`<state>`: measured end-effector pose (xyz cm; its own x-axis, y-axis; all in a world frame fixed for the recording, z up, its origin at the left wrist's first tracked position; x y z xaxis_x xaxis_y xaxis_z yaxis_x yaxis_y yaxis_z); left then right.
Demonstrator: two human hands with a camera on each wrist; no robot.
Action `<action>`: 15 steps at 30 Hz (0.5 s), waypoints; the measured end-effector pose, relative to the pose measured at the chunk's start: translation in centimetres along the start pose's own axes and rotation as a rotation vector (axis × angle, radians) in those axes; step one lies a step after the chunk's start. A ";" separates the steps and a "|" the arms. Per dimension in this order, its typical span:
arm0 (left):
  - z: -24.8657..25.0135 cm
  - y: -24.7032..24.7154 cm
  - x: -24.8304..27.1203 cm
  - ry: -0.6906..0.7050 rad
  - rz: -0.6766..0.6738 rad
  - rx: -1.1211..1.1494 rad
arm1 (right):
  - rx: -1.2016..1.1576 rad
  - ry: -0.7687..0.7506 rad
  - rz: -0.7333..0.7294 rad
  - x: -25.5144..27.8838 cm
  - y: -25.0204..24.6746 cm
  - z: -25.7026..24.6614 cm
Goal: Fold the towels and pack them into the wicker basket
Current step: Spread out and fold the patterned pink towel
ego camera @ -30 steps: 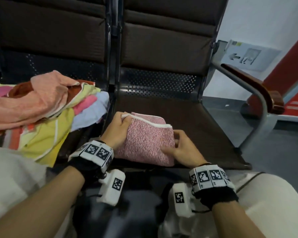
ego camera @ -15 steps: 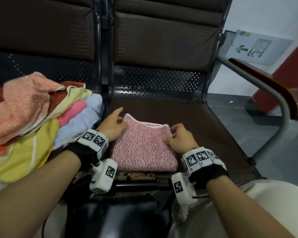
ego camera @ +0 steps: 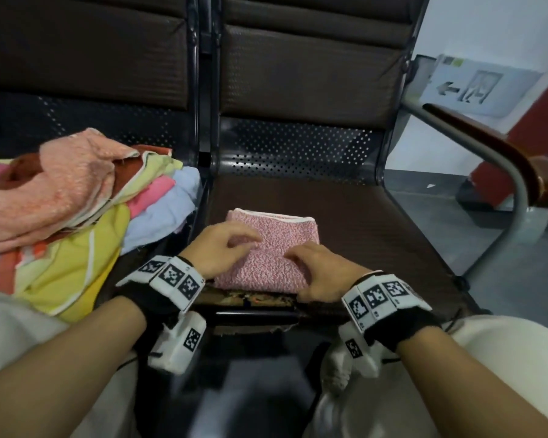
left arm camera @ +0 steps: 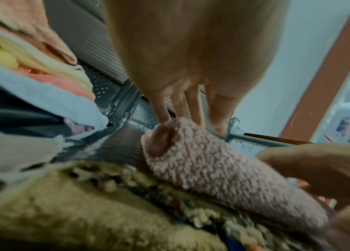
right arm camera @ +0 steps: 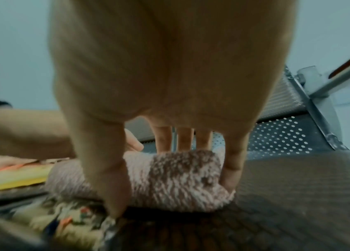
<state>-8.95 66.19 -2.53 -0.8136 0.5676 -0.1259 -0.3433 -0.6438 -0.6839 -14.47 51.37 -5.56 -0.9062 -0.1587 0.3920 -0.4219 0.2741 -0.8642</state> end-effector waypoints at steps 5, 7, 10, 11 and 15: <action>-0.1 2.4 1.8 -0.014 -0.301 -0.286 | 0.022 0.008 0.178 0.8 -2.0 -0.6; -0.3 2.5 2.1 -0.006 -0.336 -0.393 | -0.004 0.022 0.184 1.1 -2.7 -0.3; -0.1 2.3 2.1 -0.001 -0.353 -0.479 | -0.010 0.027 0.174 1.1 -3.4 0.2; 0.0 2.1 2.0 -0.006 -0.341 -0.485 | -0.011 0.036 0.164 1.1 -3.4 0.4; 0.1 0.5 0.9 -0.036 -0.232 -0.380 | 0.043 0.073 0.027 0.8 -3.3 1.1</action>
<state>-9.92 66.34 -2.93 -0.7537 0.6520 0.0824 -0.3273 -0.2637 -0.9074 -13.75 49.27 -2.80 -0.9175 -0.0822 0.3891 -0.3972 0.2366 -0.8867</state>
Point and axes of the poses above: each hand's wrist, its own x-axis away from the middle knuckle, its own y-axis out of the palm, z = x × y, the point moved 9 cm from there along -x, towards the middle knuckle, and after that the axes turned 4 degrees about y, right-handed, at the moved point
